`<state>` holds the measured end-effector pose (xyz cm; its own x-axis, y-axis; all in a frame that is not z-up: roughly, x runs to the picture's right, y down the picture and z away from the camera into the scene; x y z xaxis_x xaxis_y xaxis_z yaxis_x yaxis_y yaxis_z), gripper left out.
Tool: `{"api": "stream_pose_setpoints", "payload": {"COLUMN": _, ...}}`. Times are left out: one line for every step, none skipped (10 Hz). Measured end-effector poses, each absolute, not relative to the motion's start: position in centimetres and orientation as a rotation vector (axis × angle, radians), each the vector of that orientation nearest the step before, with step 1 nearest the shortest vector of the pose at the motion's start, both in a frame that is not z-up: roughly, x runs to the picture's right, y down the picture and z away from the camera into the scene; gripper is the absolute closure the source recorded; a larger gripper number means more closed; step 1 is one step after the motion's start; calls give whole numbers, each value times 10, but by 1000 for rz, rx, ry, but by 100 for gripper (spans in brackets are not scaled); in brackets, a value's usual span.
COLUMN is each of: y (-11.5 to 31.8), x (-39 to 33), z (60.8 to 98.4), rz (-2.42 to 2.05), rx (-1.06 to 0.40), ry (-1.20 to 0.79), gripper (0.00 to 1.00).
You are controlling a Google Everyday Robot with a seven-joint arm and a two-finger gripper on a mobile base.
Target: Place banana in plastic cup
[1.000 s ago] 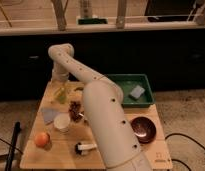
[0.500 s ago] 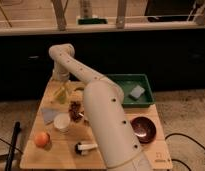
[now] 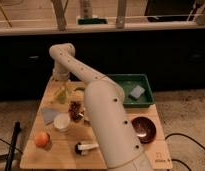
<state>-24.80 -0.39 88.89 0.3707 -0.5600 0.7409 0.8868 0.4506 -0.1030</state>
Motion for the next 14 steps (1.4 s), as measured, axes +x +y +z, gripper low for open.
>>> {"api": "stream_pose_setpoints", "payload": {"y": -5, "x": -248, "z": 889, "rz": -988, "rx": -541, "ry": -697, "gripper": 20}}
{"api": "stream_pose_setpoints", "payload": {"y": -6, "x": -247, "z": 888, "rz": -987, "rx": -537, "ry": -699, "gripper": 20}}
{"api": "stream_pose_setpoints", "payload": {"y": -7, "x": -246, "z": 888, "rz": -987, "rx": -536, "ry": -699, "gripper": 20}}
{"api": "stream_pose_setpoints", "payload": {"y": -7, "x": -246, "z": 888, "rz": -985, "rx": -534, "ry": -700, "gripper": 20}}
{"api": "stream_pose_setpoints", "payload": {"y": -9, "x": -245, "z": 888, "rz": -984, "rx": -532, "ry": -701, "gripper": 20}}
{"api": "stream_pose_setpoints", "payload": {"y": -9, "x": -244, "z": 888, "rz": -982, "rx": -531, "ry": -701, "gripper": 20}}
{"api": "stream_pose_setpoints", "payload": {"y": -10, "x": -244, "z": 887, "rz": -983, "rx": -529, "ry": -701, "gripper": 20}}
{"api": "stream_pose_setpoints", "payload": {"y": -11, "x": -244, "z": 887, "rz": -983, "rx": -528, "ry": -701, "gripper": 20}}
{"api": "stream_pose_setpoints", "payload": {"y": -12, "x": -242, "z": 887, "rz": -983, "rx": -525, "ry": -698, "gripper": 20}}
{"api": "stream_pose_setpoints", "payload": {"y": -14, "x": -241, "z": 887, "rz": -983, "rx": -521, "ry": -697, "gripper": 20}}
{"api": "stream_pose_setpoints", "payload": {"y": -14, "x": -240, "z": 886, "rz": -984, "rx": -519, "ry": -695, "gripper": 20}}
{"api": "stream_pose_setpoints", "payload": {"y": -15, "x": -240, "z": 886, "rz": -983, "rx": -517, "ry": -694, "gripper": 20}}
{"api": "stream_pose_setpoints", "payload": {"y": -15, "x": -240, "z": 886, "rz": -983, "rx": -517, "ry": -694, "gripper": 20}}
{"api": "stream_pose_setpoints", "payload": {"y": -15, "x": -240, "z": 886, "rz": -983, "rx": -517, "ry": -694, "gripper": 20}}
